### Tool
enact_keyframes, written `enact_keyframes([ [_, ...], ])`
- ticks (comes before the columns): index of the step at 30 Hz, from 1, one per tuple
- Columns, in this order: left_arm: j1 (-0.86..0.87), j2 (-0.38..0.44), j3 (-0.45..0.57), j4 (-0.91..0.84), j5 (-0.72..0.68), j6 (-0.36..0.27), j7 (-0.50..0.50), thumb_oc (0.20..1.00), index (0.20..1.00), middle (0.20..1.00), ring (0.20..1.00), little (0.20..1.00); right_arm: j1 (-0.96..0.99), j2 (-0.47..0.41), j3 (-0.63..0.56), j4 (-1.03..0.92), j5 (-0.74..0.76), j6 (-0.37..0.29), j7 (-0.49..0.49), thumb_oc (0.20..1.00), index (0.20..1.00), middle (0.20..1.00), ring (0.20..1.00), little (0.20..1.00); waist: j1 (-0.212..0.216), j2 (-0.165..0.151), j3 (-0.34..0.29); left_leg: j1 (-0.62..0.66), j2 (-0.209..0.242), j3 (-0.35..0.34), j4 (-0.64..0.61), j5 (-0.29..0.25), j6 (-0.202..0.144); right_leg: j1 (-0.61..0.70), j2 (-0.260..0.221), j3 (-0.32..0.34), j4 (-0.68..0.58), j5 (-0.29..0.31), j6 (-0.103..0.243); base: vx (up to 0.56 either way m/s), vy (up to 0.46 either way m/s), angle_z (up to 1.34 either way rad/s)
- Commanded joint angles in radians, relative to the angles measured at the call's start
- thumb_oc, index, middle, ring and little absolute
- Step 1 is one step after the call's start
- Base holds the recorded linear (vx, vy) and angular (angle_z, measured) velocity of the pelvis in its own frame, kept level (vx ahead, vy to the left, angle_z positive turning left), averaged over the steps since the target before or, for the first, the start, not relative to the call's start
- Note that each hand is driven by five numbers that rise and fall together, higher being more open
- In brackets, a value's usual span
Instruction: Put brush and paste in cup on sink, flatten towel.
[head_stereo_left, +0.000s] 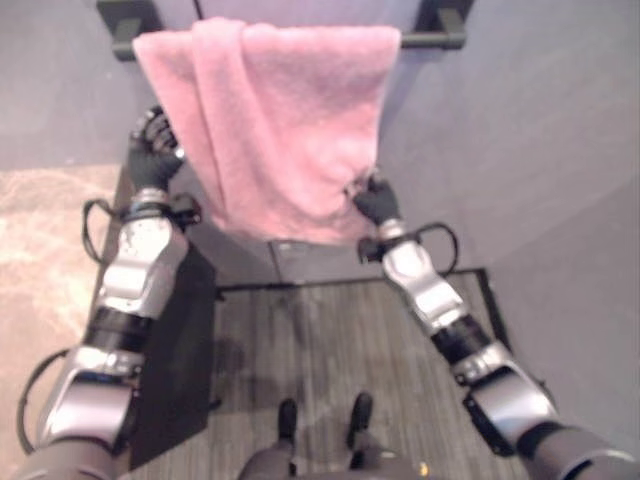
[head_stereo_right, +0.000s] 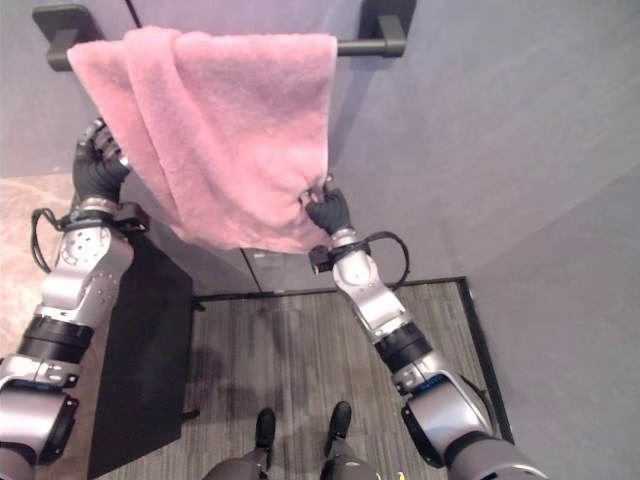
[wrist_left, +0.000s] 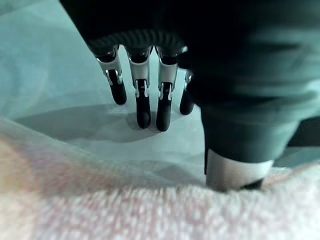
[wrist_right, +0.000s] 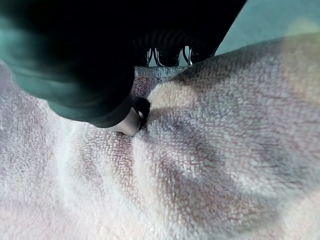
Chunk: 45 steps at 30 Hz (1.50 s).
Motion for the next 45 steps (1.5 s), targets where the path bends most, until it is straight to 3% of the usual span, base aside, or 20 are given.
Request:
enact_keyframes([
  [1,-0.043,0.068,0.009,-0.060,0.044,-0.057,-0.001,1.000,1.000,1.000,1.000,1.000,-0.039,0.025,-0.073,-0.072,0.008,-0.059,0.004,0.200,0.200,0.200,0.200,0.200,0.035,0.005,-0.006,-0.006,0.001,-0.055,0.010,-0.056,0.041,0.091,-0.041,-0.067,-0.001,-0.091,0.085,-0.01,-0.005,0.06],
  [11,0.106,0.057,0.083,-0.210,0.088,-0.058,-0.033,1.000,1.000,1.000,1.000,1.000,-0.030,0.016,-0.098,-0.075,-0.014,-0.053,0.014,0.200,0.200,0.200,0.200,0.200,0.058,0.009,-0.005,-0.005,-0.005,-0.069,0.010,-0.057,0.046,0.101,-0.048,-0.083,-0.001,-0.093,0.082,0.00,-0.001,0.03],
  [17,0.252,0.049,0.179,-0.288,0.233,-0.036,-0.050,1.000,1.000,1.000,1.000,1.000,-0.010,0.001,-0.129,-0.087,-0.036,-0.055,0.028,0.200,0.200,0.200,0.200,0.200,0.083,0.009,-0.003,-0.004,-0.011,-0.079,0.010,-0.058,0.048,0.110,-0.054,-0.095,-0.001,-0.097,0.079,-0.01,0.001,0.09],
  [23,0.285,0.046,0.184,-0.315,0.283,-0.018,-0.075,1.000,1.000,1.000,1.000,1.000,0.000,-0.009,-0.134,-0.098,-0.042,-0.054,0.036,0.200,0.200,0.200,0.200,0.200,0.088,0.012,-0.002,-0.011,-0.015,-0.086,0.010,-0.053,0.048,0.111,-0.058,-0.107,-0.001,-0.097,0.078,-0.02,0.003,0.06],
  [45,-0.024,-0.004,-0.002,-0.111,0.210,-0.024,-0.052,1.000,1.000,1.000,1.000,1.000,0.002,-0.022,-0.115,-0.083,0.001,-0.052,0.035,0.200,0.200,0.200,0.200,0.200,0.022,0.006,0.006,-0.053,-0.018,-0.051,0.010,-0.045,0.052,0.044,-0.060,-0.067,-0.001,-0.064,0.086,-0.01,0.009,-0.03],
])
